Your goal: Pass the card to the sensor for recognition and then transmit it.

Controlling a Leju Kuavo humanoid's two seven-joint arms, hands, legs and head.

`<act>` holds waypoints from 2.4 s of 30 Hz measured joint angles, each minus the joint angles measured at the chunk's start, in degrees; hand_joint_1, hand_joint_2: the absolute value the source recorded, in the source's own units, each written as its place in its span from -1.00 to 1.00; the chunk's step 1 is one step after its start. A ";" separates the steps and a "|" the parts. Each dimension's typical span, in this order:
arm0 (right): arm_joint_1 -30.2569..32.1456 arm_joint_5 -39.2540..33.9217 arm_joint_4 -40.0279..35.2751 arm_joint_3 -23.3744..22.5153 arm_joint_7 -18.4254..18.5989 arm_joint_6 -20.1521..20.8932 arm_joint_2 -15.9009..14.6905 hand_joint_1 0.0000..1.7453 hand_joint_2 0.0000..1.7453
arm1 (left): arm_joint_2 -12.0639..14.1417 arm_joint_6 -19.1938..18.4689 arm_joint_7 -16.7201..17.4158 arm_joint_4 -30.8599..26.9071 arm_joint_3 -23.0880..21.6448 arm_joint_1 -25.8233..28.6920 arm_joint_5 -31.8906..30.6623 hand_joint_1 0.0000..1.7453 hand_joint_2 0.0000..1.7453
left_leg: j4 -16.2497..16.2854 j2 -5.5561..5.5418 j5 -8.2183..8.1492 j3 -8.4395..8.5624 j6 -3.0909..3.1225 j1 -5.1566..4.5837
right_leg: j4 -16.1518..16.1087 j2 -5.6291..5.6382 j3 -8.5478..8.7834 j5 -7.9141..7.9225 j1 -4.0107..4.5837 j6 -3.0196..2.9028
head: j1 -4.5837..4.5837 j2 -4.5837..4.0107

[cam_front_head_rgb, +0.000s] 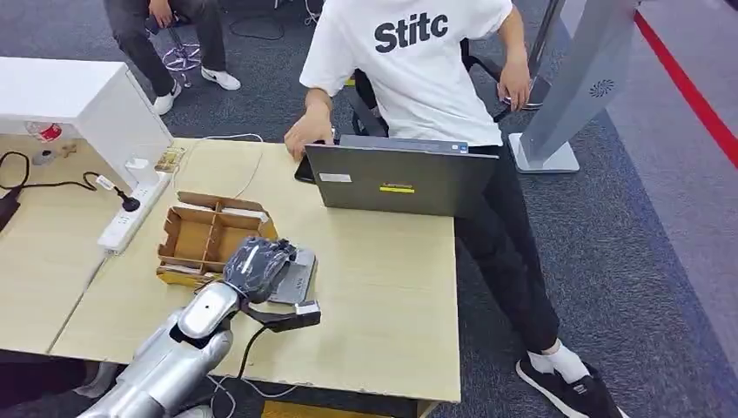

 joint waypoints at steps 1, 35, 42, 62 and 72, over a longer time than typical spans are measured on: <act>0.00 -0.09 0.02 0.00 0.00 0.00 0.00 -1.00 1.00 | 0.04 0.39 0.00 0.07 0.00 -0.09 0.22 1.00 1.00 | 0.00 -0.01 0.00 0.00 0.00 0.00 | 0.00 -0.01 0.00 0.00 0.00 0.00 | 0.00 0.00; 0.03 -1.66 0.04 1.57 -0.61 -0.98 0.00 -1.00 1.00 | -6.16 22.82 -9.53 -19.43 25.31 3.70 2.31 1.00 1.00 | 0.00 -0.02 0.01 -0.01 -0.01 0.00 | 0.02 -0.01 -0.01 0.01 0.00 -0.02 | 0.00 0.00; -0.02 -1.79 0.04 2.05 -0.48 -0.92 0.00 -1.00 1.00 | -6.45 22.82 -10.58 -19.45 26.23 3.70 4.28 1.00 1.00 | 0.00 -0.02 0.01 -0.01 -0.01 0.00 | 0.02 -0.02 0.00 0.01 0.00 -0.02 | 0.02 0.00; -0.24 -2.80 0.04 2.60 0.46 -0.76 0.00 -1.00 1.00 | -6.27 22.80 -8.41 -19.47 24.61 5.12 3.43 -1.00 1.00 | 0.00 -0.02 0.01 -0.01 -0.01 0.00 | 0.01 -0.01 -0.01 0.01 0.00 -0.02 | 0.02 0.00; -0.16 -4.68 0.31 2.62 -0.50 -0.13 -0.11 -1.00 1.00 | 1.05 -9.23 -14.01 -20.13 16.54 10.77 26.39 -1.00 1.00 | -0.02 0.05 0.00 0.00 -0.01 0.02 | 0.02 0.04 -0.04 0.00 0.01 -0.02 | 0.00 0.00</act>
